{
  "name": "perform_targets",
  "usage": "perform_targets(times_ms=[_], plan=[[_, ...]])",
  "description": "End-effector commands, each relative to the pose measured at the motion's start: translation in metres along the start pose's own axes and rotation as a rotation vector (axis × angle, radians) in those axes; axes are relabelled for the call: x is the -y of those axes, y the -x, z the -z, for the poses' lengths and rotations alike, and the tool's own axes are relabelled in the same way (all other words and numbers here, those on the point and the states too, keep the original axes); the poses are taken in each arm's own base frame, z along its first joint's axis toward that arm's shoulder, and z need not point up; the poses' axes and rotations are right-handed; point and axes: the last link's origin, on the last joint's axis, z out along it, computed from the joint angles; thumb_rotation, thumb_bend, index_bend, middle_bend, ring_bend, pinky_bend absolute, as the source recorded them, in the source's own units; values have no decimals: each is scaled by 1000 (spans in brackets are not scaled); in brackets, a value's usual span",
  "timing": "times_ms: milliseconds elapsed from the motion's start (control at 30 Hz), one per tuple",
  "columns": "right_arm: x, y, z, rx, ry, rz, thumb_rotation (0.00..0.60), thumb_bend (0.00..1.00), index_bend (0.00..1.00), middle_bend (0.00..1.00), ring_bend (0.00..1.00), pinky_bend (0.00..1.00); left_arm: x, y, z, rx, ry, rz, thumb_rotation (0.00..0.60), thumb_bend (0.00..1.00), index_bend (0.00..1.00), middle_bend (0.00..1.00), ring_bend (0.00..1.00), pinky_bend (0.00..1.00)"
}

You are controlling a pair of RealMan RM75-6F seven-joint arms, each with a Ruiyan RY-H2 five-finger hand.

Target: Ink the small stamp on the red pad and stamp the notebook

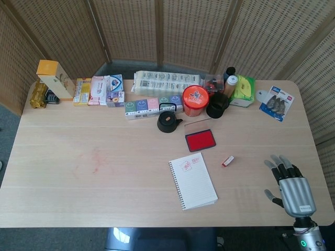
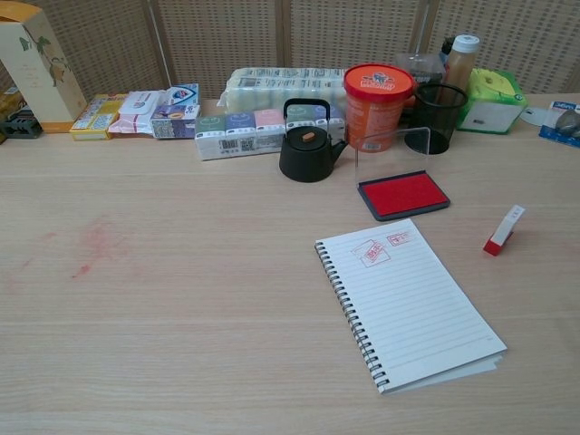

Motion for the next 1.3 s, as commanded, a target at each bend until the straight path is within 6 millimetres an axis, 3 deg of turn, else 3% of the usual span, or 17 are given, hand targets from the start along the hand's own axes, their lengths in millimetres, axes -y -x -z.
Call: perform_targets(times_ms=[33, 133, 233, 300, 333, 400, 500, 767, 1300], plan=[[5, 14, -17, 31, -10, 45, 600, 0, 208, 158, 135, 263, 2, 0, -4, 9, -8, 6, 600, 31, 0, 0, 3, 0], [11, 22, -28, 47, -27, 62, 600, 0, 208, 162, 148, 266, 3, 0, -6, 12, -17, 6, 600, 32, 0, 0, 3, 0], [18, 29, -41, 61, -51, 84, 600, 0, 208, 299, 303, 327, 5, 0, -8, 13, -23, 2, 600, 33, 0, 0, 3, 0], [23, 32, -51, 43, -73, 98, 600, 0, 207, 545, 564, 471, 6, 1, -9, 13, -28, 2, 600, 33, 0, 0, 3, 0], [25, 32, -55, 28, -83, 101, 600, 0, 205, 626, 649, 546, 6, 1, -9, 13, -29, 2, 600, 33, 0, 0, 3, 0], [29, 35, -64, -4, -113, 112, 600, 0, 193, 808, 844, 802, 6, 1, -10, 13, -33, 3, 600, 31, 0, 0, 3, 0], [32, 40, -73, -10, -145, 141, 600, 0, 179, 904, 965, 986, 7, 2, -10, 17, -34, 2, 600, 33, 0, 0, 3, 0], [37, 52, -93, 40, -178, 183, 600, 10, 178, 965, 1000, 1000, 6, 3, -11, 23, -36, -2, 600, 31, 0, 0, 3, 0], [48, 76, -114, 156, -231, 155, 600, 114, 288, 983, 1000, 1000, 4, 8, -13, 35, -43, -12, 600, 31, 0, 0, 2, 0]])
